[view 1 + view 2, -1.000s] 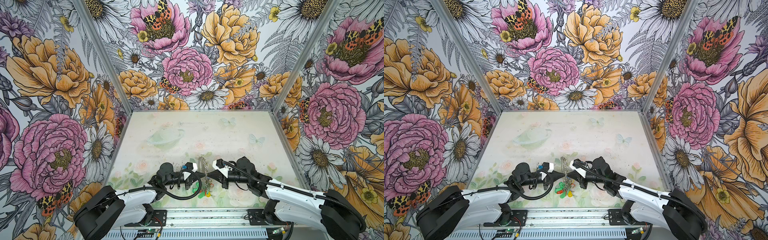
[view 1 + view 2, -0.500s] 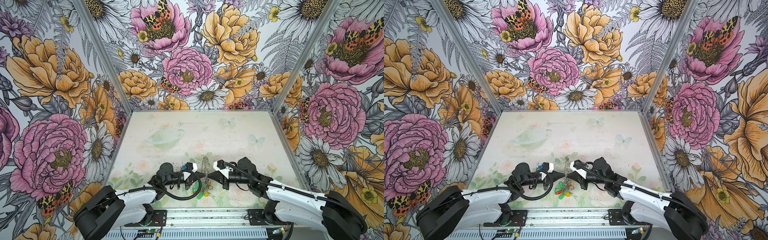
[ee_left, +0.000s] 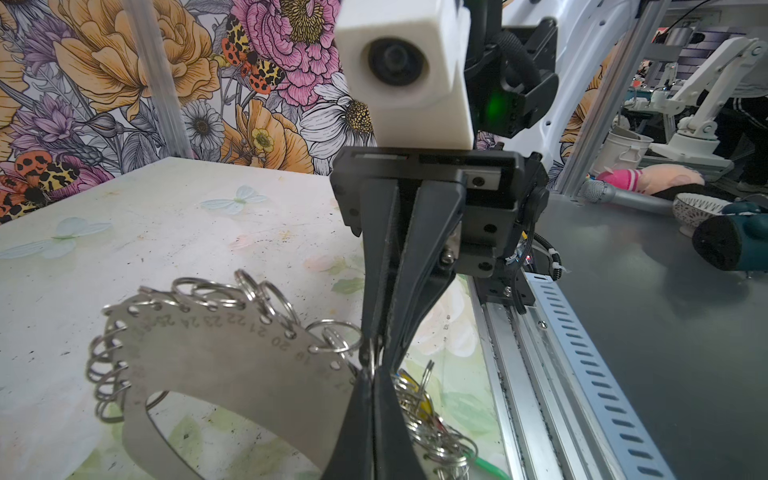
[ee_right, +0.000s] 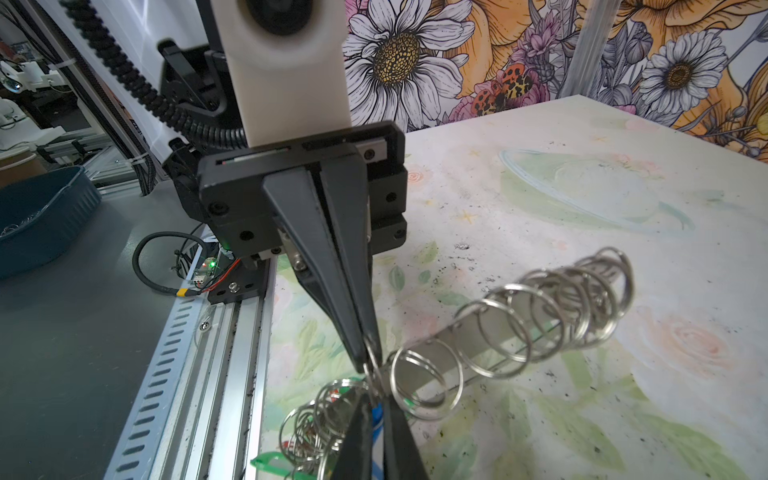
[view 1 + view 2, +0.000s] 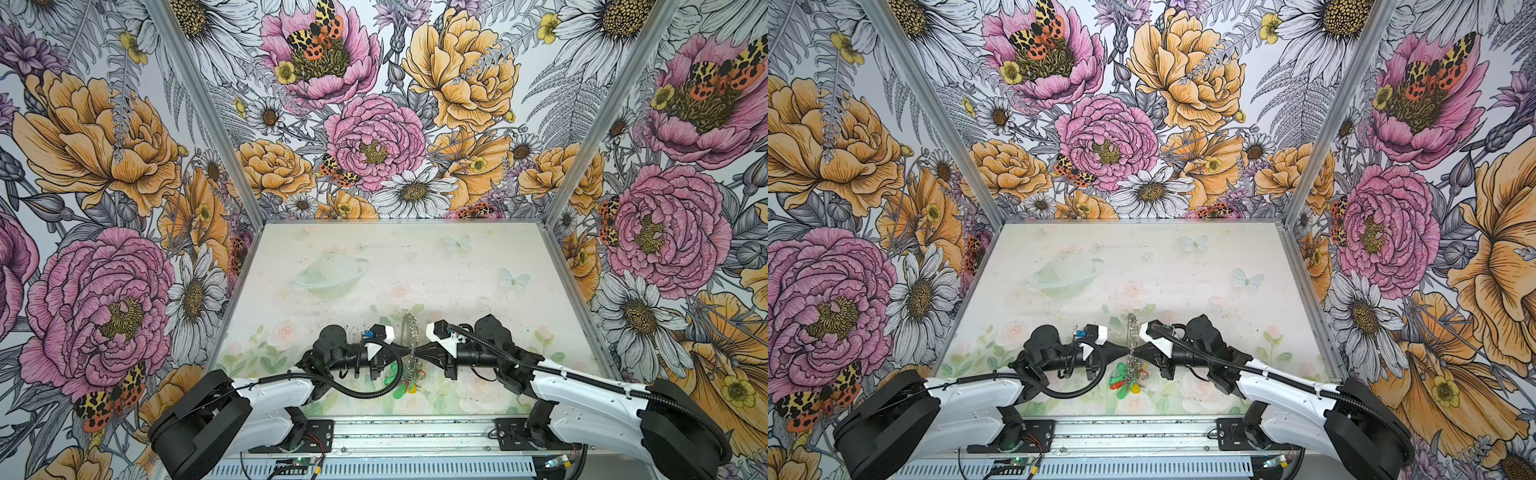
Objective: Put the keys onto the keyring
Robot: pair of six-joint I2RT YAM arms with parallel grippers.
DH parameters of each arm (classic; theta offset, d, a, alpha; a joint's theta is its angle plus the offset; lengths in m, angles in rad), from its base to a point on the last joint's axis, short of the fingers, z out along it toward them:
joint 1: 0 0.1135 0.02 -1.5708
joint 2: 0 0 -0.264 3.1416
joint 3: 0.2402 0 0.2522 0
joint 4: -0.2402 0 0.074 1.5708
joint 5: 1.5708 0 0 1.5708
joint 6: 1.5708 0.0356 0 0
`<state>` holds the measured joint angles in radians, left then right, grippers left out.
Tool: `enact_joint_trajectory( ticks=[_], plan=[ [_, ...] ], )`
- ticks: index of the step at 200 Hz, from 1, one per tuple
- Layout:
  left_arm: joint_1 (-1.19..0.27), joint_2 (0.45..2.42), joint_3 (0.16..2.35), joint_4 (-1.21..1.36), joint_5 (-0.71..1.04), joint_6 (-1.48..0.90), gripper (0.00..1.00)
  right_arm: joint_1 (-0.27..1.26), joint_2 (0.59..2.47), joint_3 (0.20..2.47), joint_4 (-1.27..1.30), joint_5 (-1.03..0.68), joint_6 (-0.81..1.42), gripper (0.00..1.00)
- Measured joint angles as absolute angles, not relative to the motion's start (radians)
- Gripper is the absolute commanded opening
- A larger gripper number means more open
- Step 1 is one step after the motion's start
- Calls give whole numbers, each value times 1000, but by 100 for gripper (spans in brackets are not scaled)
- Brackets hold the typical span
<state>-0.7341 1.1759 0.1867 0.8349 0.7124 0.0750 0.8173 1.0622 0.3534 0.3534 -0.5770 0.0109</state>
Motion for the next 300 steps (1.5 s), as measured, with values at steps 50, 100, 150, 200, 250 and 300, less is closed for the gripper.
enact_joint_trajectory(
  ticks=[50,100,150,200,250,300],
  plan=[
    [-730,1208,187,859,725,57,0,817,1076,350,354,-573,12,8],
    [-730,1214,187,865,727,57,0,820,1076,350,358,-573,11,14],
    [-731,1222,189,865,735,56,0,832,1074,350,387,-573,9,8],
    [-731,1221,189,857,735,51,0,832,1071,351,369,-567,-5,0],
    [-731,1146,204,754,710,96,22,847,1051,467,106,-499,-61,0],
    [-731,1016,212,637,643,179,26,926,1096,664,-207,-365,-123,0]
  ],
)
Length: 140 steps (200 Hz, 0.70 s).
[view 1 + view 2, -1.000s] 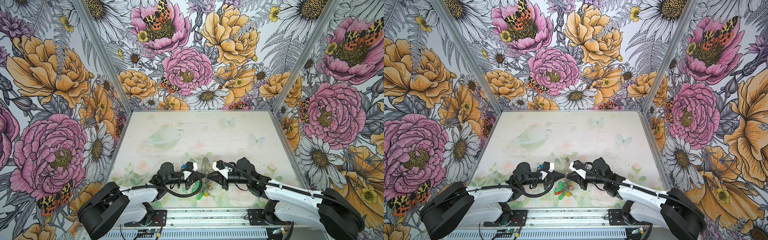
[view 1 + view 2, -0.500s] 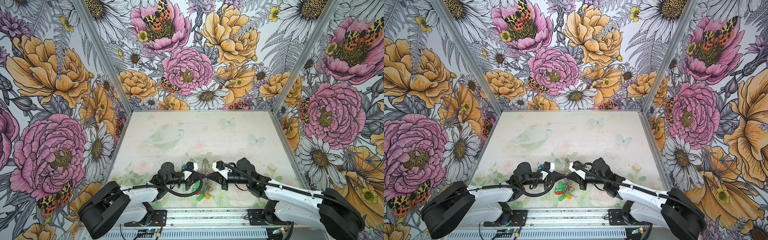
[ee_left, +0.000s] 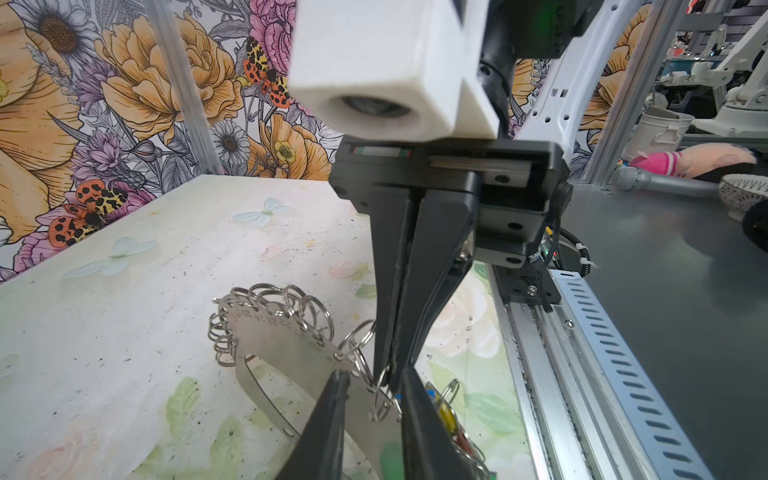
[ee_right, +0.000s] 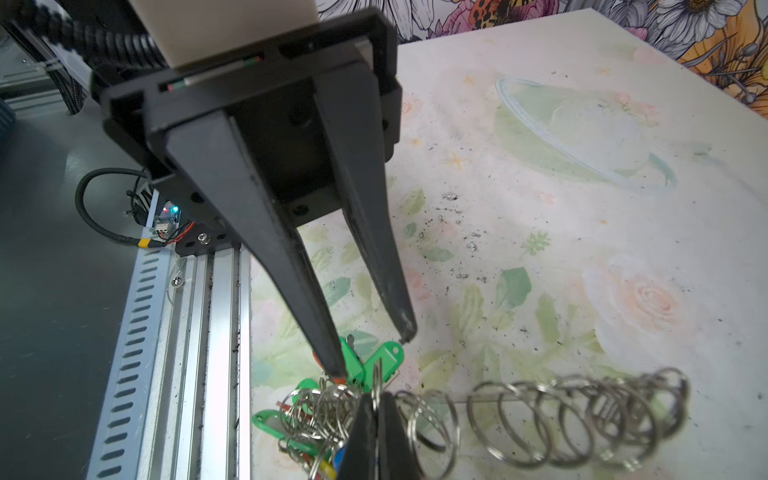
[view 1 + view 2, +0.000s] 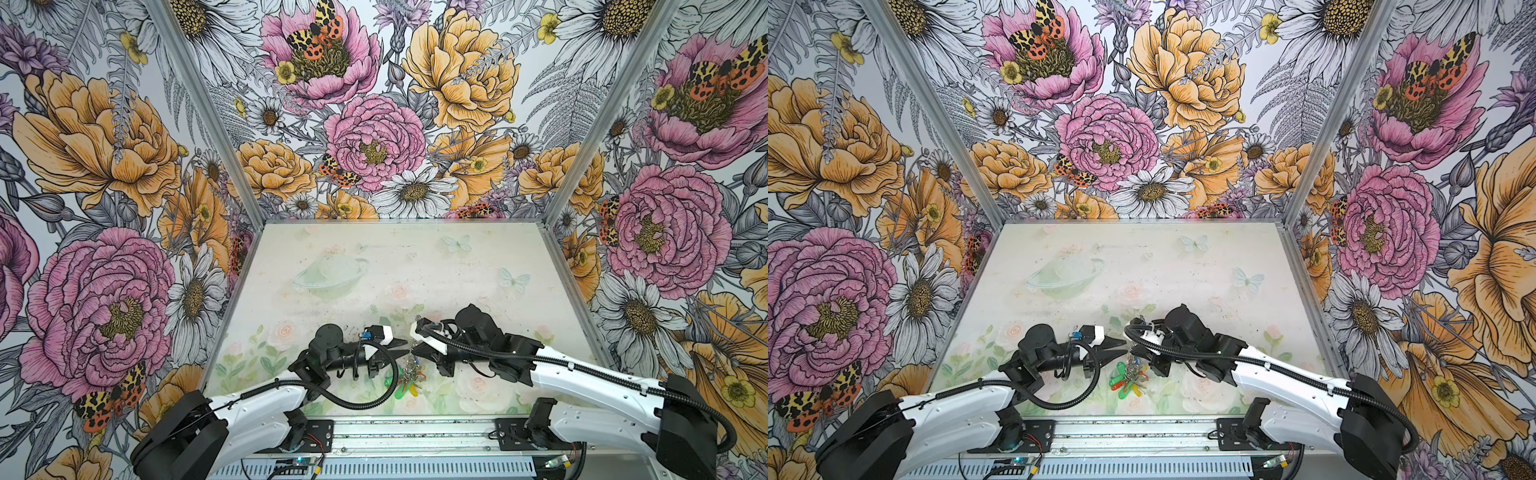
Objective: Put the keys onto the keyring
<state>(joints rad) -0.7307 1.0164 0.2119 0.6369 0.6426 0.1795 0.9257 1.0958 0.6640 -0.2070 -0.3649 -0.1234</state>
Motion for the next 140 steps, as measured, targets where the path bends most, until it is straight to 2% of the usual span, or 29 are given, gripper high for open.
enact_joint_trajectory(
  ticks=[52,106,140],
  plan=[
    [-731,1056,212,624,648,194,26,958,1132,789,-417,-308,-167,0],
    [-731,1088,212,629,686,194,24,964,1168,838,-493,-307,-204,0],
    [-737,1114,214,633,709,191,17,964,1175,856,-509,-311,-220,0]
  ],
)
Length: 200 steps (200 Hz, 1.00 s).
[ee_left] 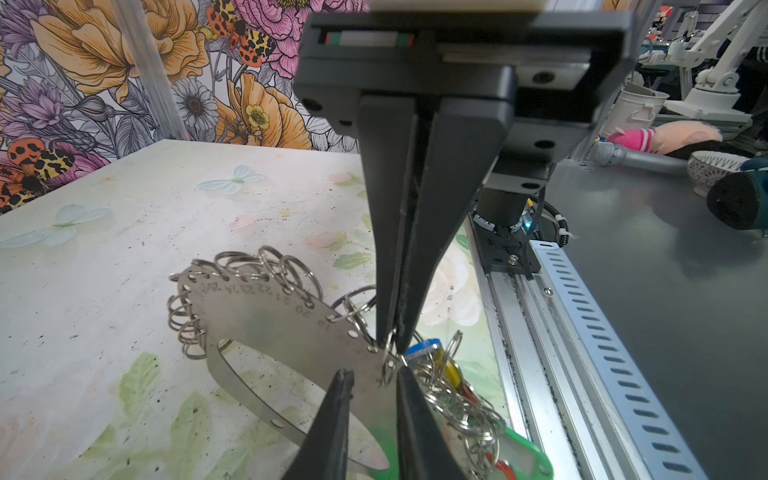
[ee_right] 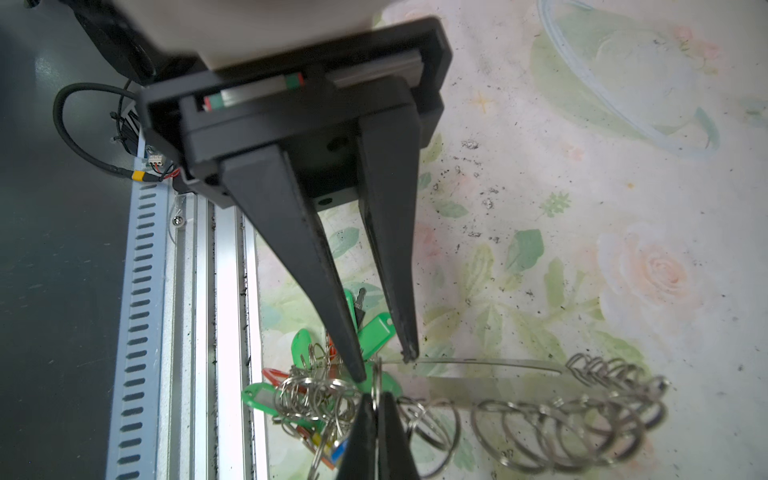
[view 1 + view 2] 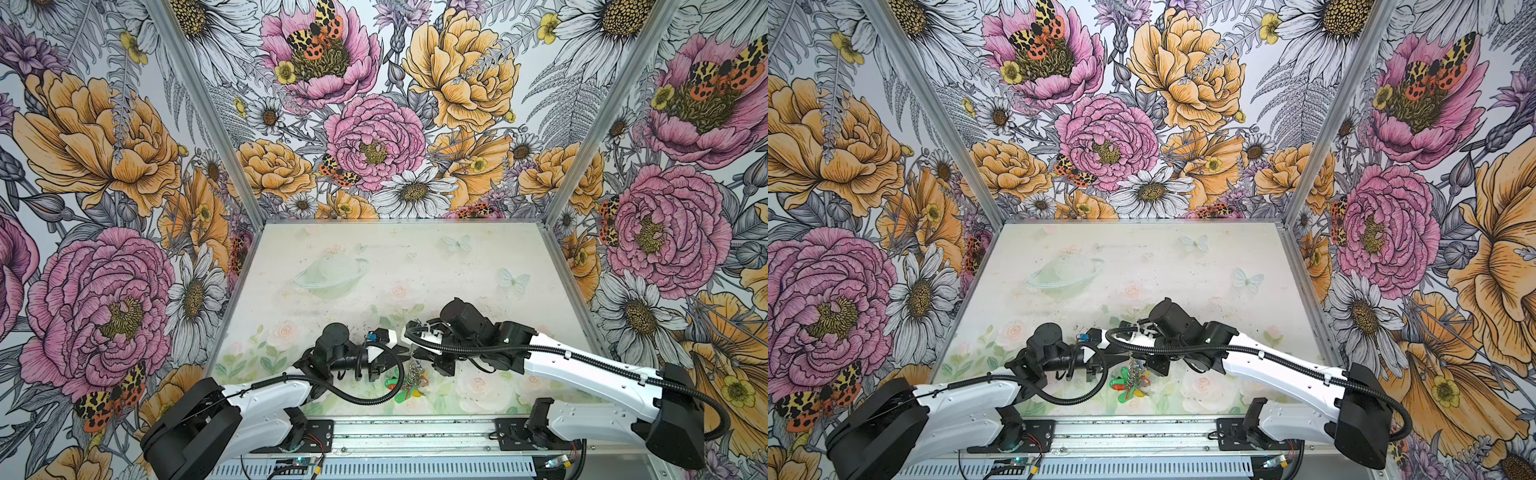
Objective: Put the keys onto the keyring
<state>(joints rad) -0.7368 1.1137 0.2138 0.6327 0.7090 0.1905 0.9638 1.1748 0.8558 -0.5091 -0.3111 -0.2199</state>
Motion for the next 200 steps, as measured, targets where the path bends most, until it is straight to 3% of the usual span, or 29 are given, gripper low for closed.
enact_joint_trajectory(
  ticks=[74,92,105,145,200],
  plan=[
    [-742,1139,216,654,728,179,8,965,1199,869,-512,-329,-230,0],
    [-742,1139,216,654,733,168,0,965,1199,869,-512,-328,-236,0],
    [-742,1139,216,654,735,159,0,965,1199,869,-512,-327,-238,0],
    [-742,1139,216,665,722,146,0,961,1177,843,-470,-309,-229,15],
    [-742,1139,215,697,719,145,0,889,1013,646,-265,-377,-160,14]
  ],
)
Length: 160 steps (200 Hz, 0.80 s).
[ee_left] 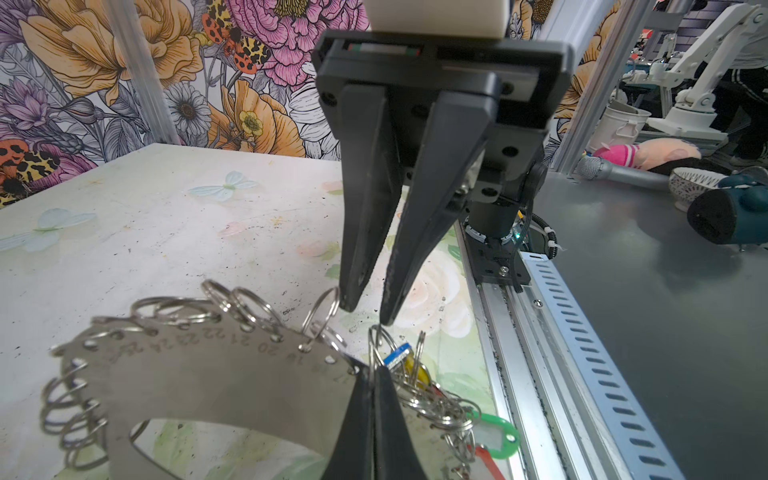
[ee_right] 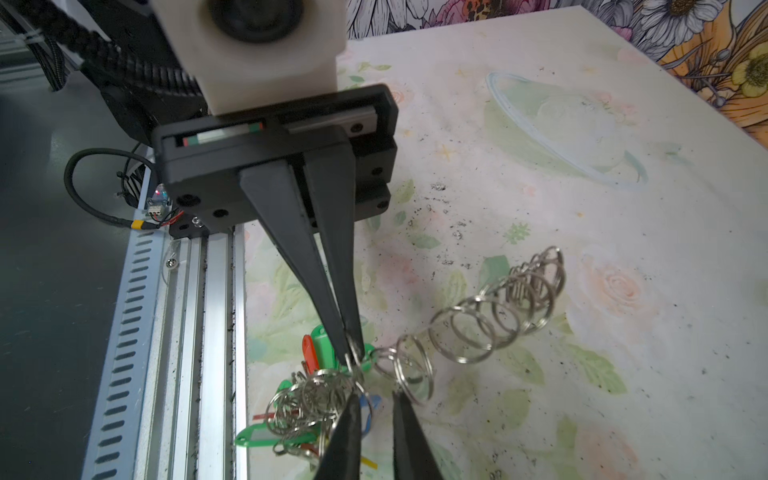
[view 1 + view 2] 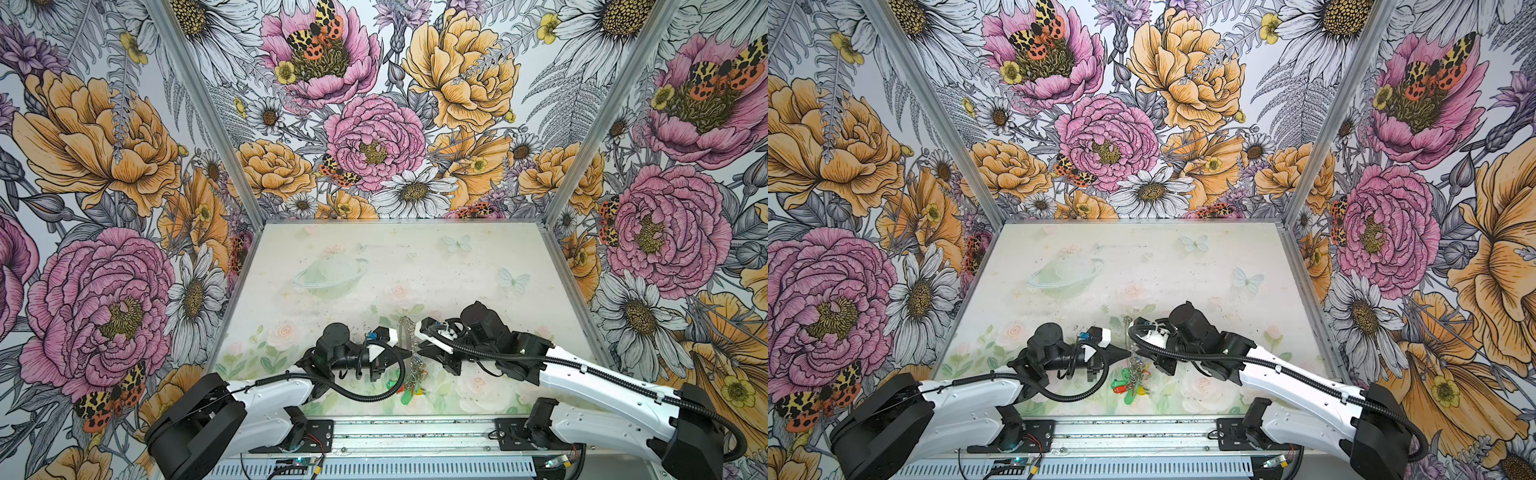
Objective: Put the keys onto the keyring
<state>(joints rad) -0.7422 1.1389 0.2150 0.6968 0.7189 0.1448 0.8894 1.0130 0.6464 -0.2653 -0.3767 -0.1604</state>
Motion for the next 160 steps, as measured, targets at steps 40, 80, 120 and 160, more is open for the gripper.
enact_joint_trajectory(
  ticks=[40,80,120,160],
  plan=[
    [-742,1138,215,700,719,144,0,889,1012,588,-171,-432,-131,10],
    [-741,1125,212,701,718,138,0,884,1042,578,-121,-434,-120,10],
    [-734,1123,202,700,714,133,0,884,1077,577,-100,-435,-116,5],
    [-722,1123,184,699,696,126,0,888,1131,577,-62,-450,-109,0]
  ],
)
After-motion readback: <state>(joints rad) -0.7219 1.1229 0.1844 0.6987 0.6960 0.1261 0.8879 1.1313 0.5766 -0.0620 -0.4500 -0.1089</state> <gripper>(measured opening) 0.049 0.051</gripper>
